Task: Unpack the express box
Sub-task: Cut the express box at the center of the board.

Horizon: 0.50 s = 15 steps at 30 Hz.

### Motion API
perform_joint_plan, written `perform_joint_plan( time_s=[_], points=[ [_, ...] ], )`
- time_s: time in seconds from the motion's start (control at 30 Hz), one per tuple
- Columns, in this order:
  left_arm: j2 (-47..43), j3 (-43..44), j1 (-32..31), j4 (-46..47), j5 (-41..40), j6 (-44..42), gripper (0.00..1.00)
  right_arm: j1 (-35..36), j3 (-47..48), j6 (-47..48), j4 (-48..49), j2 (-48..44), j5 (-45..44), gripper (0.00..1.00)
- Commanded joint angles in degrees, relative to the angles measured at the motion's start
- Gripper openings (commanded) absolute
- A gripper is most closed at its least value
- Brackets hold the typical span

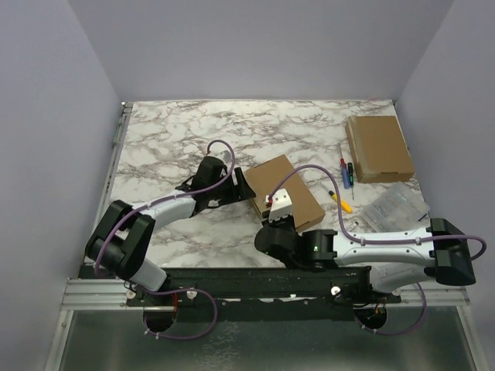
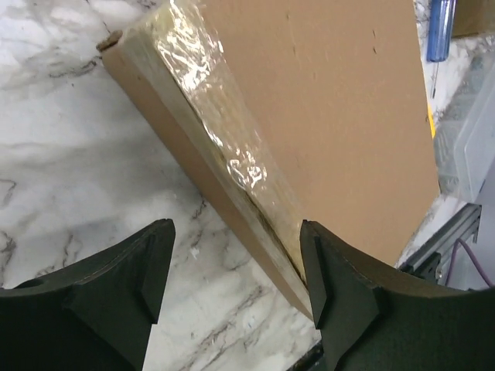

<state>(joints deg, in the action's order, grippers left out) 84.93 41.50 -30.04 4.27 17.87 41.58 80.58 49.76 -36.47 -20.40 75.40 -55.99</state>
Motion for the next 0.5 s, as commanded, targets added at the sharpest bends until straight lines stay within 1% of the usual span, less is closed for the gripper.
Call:
perform_joint_plan(
  time_s=[0.0,0.13,0.33,0.47],
  points=[
    [4.5,1.9,-0.1,5.1,-5.7,-0.7,0.72,0.5,-1.9,2.2,3.5,-2.4,2.1,0.00],
    [6.0,0.9,-0.3,6.3,-8.4,-1.6,0.73,0.5,-2.3,2.4,3.8,-3.0,3.1,0.00],
    [8.6,0.9,-0.3,4.2,-11.4,-3.7,0.71,0.5,-2.4,2.5,1.8,-5.2,3.4,0.00],
    [10.6,1.8,-0.2,2.4,-13.0,-5.8,0.70,0.6,-3.2,4.3,1.2,-7.3,5.4,0.00]
  ],
)
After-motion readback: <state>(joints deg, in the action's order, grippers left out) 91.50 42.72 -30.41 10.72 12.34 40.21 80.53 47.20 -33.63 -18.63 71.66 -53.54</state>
